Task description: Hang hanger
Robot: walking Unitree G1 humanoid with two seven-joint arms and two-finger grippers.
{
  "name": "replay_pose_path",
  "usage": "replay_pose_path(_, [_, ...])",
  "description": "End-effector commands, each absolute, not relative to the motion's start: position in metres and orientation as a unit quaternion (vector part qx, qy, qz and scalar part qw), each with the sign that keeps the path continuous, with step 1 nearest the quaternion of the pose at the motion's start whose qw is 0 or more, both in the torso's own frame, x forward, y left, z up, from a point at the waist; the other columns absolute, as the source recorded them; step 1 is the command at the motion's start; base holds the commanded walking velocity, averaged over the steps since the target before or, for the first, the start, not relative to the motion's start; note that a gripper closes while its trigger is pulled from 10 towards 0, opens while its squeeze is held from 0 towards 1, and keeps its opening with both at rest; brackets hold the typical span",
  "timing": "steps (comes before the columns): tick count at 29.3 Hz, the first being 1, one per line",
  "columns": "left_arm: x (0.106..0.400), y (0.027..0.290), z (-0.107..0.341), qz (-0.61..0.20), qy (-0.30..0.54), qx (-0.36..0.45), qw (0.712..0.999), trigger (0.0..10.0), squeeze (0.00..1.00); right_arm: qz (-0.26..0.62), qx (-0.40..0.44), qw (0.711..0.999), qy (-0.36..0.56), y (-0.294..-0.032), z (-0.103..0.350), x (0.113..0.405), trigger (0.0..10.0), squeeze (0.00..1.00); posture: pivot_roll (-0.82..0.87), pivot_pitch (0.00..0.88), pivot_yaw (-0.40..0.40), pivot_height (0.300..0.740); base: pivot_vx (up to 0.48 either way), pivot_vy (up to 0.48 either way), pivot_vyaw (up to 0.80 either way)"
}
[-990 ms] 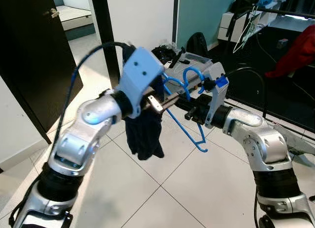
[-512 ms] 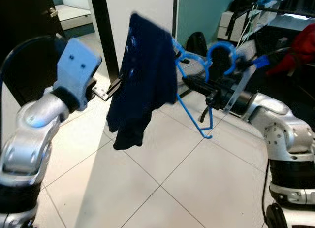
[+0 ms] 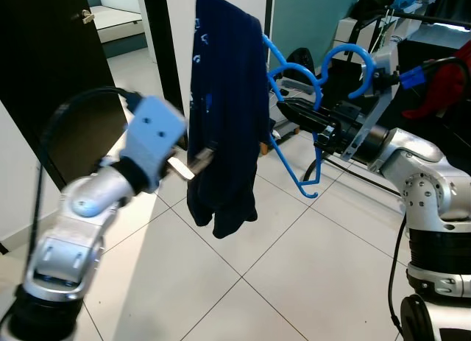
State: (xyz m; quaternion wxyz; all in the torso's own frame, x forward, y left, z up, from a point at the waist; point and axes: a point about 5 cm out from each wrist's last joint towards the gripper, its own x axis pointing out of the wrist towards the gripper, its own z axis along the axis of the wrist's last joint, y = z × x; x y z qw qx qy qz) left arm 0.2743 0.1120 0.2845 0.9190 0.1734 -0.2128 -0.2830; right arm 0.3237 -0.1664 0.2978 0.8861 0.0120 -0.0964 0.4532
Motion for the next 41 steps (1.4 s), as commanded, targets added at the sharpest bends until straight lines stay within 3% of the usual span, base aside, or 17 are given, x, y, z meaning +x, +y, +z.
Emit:
replay_pose_path(1, [0.273, 0.104, 0.285, -0.286, -0.213, 0.152, 0.922, 10.0, 0.00, 0.456, -0.002, 0.883, -0.111, -0.163, 0.304, 0.325, 10.0, 0.00, -0.04, 0.000, 0.030, 0.740, 0.000, 0.000, 0.00])
replay_pose_path(10, [0.272, 0.089, 0.282, -0.284, -0.212, 0.135, 0.925, 10.0, 0.00, 0.454, -0.006, 0.884, -0.107, -0.161, 0.304, 0.328, 10.0, 0.00, -0.03, 0.000, 0.027, 0.740, 0.000, 0.000, 0.00])
replay_pose_path(16, [0.280, 0.087, 0.268, -0.207, -0.183, 0.217, 0.936, 10.0, 0.00, 0.456, -0.008, 0.882, -0.114, -0.159, 0.310, 0.329, 10.0, 0.00, -0.03, 0.000, 0.027, 0.740, 0.000, 0.000, 0.00])
replay_pose_path(25, [0.274, 0.073, 0.247, -0.195, -0.151, 0.242, 0.938, 10.0, 0.00, 0.455, -0.009, 0.882, -0.124, -0.156, 0.316, 0.332, 10.0, 0.00, -0.03, 0.000, 0.025, 0.740, 0.000, 0.000, 0.00])
replay_pose_path(33, [0.280, 0.080, 0.237, -0.148, -0.140, 0.279, 0.938, 10.0, 0.00, 0.462, -0.013, 0.876, -0.134, -0.155, 0.323, 0.330, 10.0, 0.00, -0.04, 0.000, 0.024, 0.740, 0.000, 0.000, 0.00])
replay_pose_path(34, [0.280, 0.080, 0.236, -0.148, -0.140, 0.281, 0.938, 8.5, 0.00, 0.463, -0.013, 0.876, -0.136, -0.155, 0.323, 0.329, 10.0, 0.00, -0.04, 0.000, 0.024, 0.740, 0.000, 0.000, 0.00])
replay_pose_path(35, [0.280, 0.080, 0.236, -0.145, -0.142, 0.287, 0.936, 4.7, 0.00, 0.465, -0.013, 0.875, -0.137, -0.155, 0.324, 0.329, 10.0, 0.00, -0.04, 0.000, 0.026, 0.740, 0.000, 0.000, 0.00])
replay_pose_path(36, [0.280, 0.080, 0.236, -0.145, -0.142, 0.287, 0.936, 4.7, 0.00, 0.465, -0.013, 0.875, -0.137, -0.155, 0.324, 0.329, 10.0, 0.00, -0.04, 0.000, 0.026, 0.740, 0.000, 0.000, 0.00])
replay_pose_path(37, [0.281, 0.080, 0.235, -0.139, -0.144, 0.297, 0.934, 2.9, 0.00, 0.466, -0.013, 0.874, -0.138, -0.154, 0.325, 0.328, 10.0, 0.00, -0.04, 0.000, 0.026, 0.740, 0.000, 0.000, 0.00])
replay_pose_path(40, [0.281, 0.080, 0.235, -0.134, -0.145, 0.304, 0.932, 2.9, 0.00, 0.467, -0.014, 0.873, -0.139, -0.154, 0.325, 0.327, 10.0, 0.00, -0.04, 0.000, 0.026, 0.740, 0.000, 0.000, 0.00])
replay_pose_path(41, [0.282, 0.079, 0.233, -0.128, -0.143, 0.310, 0.931, 5.6, 0.00, 0.469, -0.014, 0.872, -0.140, -0.153, 0.326, 0.327, 10.0, 0.00, -0.04, 0.000, 0.028, 0.740, 0.000, 0.000, 0.00])
